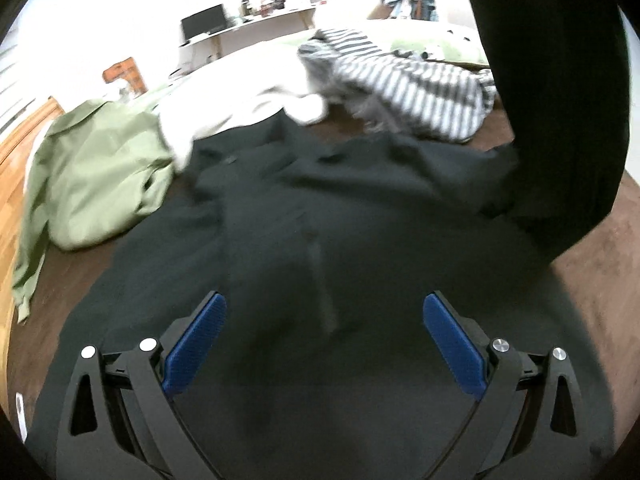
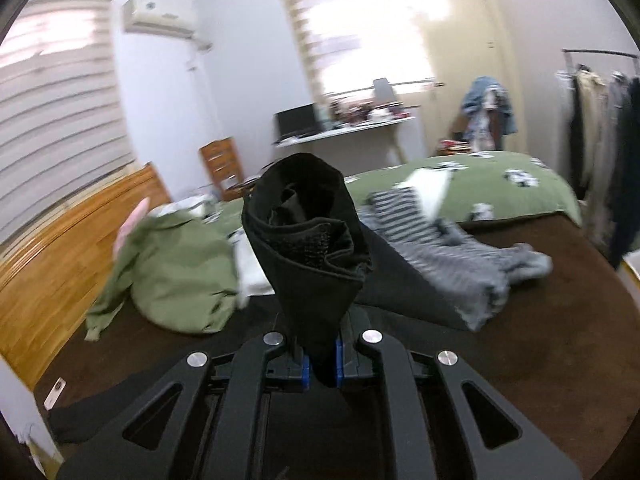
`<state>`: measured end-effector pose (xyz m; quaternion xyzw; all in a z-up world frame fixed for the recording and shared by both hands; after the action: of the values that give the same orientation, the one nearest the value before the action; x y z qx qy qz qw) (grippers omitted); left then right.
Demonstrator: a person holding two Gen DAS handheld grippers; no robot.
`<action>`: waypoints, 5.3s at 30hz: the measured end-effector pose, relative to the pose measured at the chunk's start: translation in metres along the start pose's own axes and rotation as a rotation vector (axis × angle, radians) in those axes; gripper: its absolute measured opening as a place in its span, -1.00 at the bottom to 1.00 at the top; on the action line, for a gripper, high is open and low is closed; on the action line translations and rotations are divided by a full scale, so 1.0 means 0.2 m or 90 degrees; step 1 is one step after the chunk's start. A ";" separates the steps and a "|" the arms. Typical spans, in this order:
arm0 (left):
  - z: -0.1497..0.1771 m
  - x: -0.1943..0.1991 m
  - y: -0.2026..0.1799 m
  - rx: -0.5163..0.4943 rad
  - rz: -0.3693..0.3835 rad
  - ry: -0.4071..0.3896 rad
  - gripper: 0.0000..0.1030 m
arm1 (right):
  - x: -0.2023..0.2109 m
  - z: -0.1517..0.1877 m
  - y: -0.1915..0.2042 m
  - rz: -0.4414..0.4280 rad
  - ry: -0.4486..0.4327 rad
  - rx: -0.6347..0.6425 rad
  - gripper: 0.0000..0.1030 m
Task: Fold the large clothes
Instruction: 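Lift the sleeve cuff with the right tool and carry it across the jacket body, then lay the sleeve on the jacket body and open the right tool, then grasp the other sleeve cuff of the black jacket with the left tool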
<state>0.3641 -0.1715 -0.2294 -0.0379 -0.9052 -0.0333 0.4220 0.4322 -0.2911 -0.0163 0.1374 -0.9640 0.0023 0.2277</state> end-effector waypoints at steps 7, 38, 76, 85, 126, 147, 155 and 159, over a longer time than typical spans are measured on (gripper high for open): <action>0.22 0.05 0.46 0.049 -0.050 0.010 0.88 | -0.29 0.12 0.55 -0.066 0.046 0.038 -0.82; 0.66 0.22 1.15 0.218 -0.135 0.040 0.88 | -0.94 1.28 1.28 -0.241 0.370 0.058 -0.17; 0.38 -0.39 0.57 0.159 0.029 0.077 0.89 | -0.80 1.42 -0.43 0.120 0.358 0.024 -0.05; 0.39 -0.39 0.58 0.163 0.034 0.061 0.89 | -0.84 1.42 -0.45 0.132 0.350 0.026 0.07; 1.18 0.80 2.53 0.613 -0.221 0.001 0.87 | -0.29 0.89 0.95 -0.028 0.259 0.163 0.80; 1.42 0.54 3.00 0.816 -0.229 -0.050 0.39 | -0.69 1.13 1.33 -0.065 0.319 0.190 0.80; 1.40 0.56 3.03 0.838 -0.186 -0.105 -0.76 | -0.89 1.21 1.44 -0.074 0.336 0.173 0.80; 1.29 0.64 3.02 0.811 -0.183 -0.147 -0.81 | -1.00 1.22 1.50 -0.065 0.343 0.168 0.80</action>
<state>0.1442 0.4581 -0.2798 0.3368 -0.7833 0.4570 0.2533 0.4171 0.0339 -0.3060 0.2087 -0.8519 0.1525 0.4555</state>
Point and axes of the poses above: each gripper's, at about its wrist camera, not at the fingertips, and x roughly against the way its jaws point, y to its left, z to its underside, the point moved 9 cm from there along -x, roughly the way its jaws point, and after that the axes turned 13 degrees about x, right-handed, at the moved point
